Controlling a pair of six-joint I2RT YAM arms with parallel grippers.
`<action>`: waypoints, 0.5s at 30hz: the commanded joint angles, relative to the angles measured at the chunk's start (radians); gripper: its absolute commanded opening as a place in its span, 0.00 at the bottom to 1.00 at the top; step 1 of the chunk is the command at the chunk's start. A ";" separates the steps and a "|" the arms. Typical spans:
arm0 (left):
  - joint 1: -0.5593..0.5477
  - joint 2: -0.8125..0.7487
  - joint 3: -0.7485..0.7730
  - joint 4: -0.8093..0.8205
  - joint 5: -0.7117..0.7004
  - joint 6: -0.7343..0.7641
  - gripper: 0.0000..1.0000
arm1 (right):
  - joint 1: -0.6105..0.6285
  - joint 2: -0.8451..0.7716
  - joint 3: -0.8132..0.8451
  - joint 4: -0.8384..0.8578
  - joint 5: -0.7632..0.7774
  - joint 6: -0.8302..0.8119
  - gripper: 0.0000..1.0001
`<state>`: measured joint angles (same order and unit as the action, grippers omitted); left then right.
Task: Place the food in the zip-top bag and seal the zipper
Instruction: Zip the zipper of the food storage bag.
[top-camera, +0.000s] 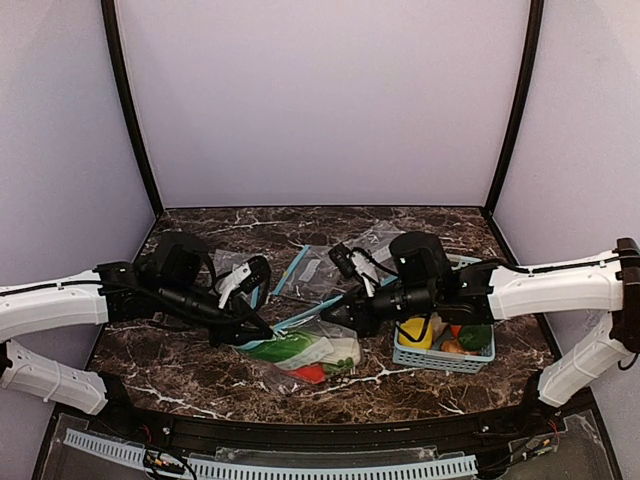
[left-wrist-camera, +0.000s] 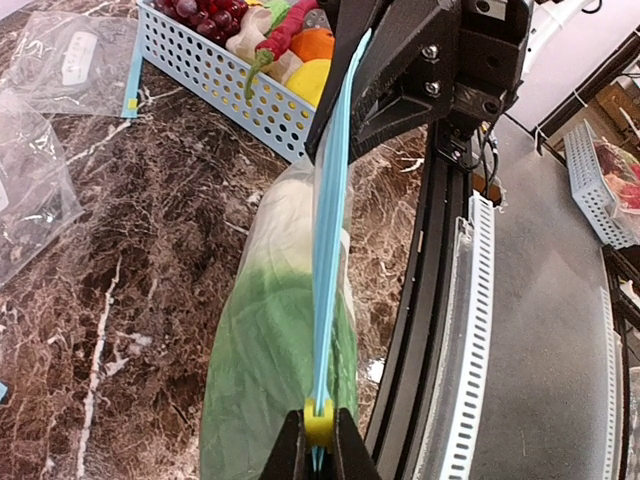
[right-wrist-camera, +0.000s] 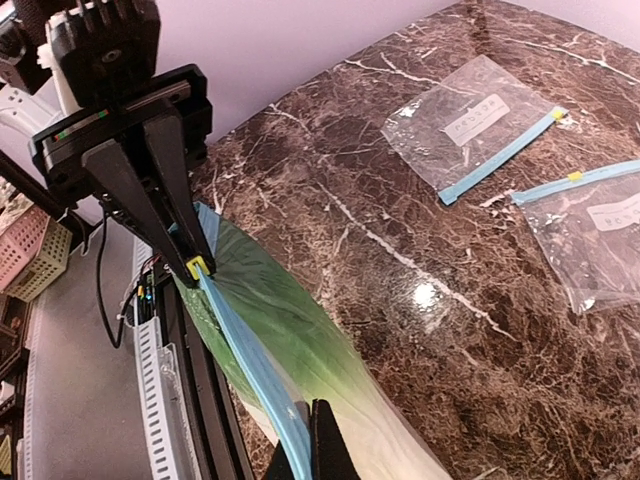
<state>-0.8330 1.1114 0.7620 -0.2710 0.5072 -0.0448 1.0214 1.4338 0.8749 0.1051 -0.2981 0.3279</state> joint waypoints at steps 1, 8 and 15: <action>0.016 0.017 -0.004 -0.197 0.122 0.026 0.01 | -0.073 -0.040 -0.001 -0.019 -0.080 -0.038 0.04; 0.008 0.065 0.093 -0.237 0.188 0.112 0.01 | -0.059 -0.131 0.028 -0.140 -0.074 -0.077 0.60; 0.000 0.131 0.176 -0.276 0.236 0.170 0.01 | -0.045 -0.108 0.159 -0.246 -0.106 -0.190 0.75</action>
<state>-0.8276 1.2213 0.8860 -0.4885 0.6834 0.0669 0.9657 1.3003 0.9463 -0.0814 -0.3729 0.2192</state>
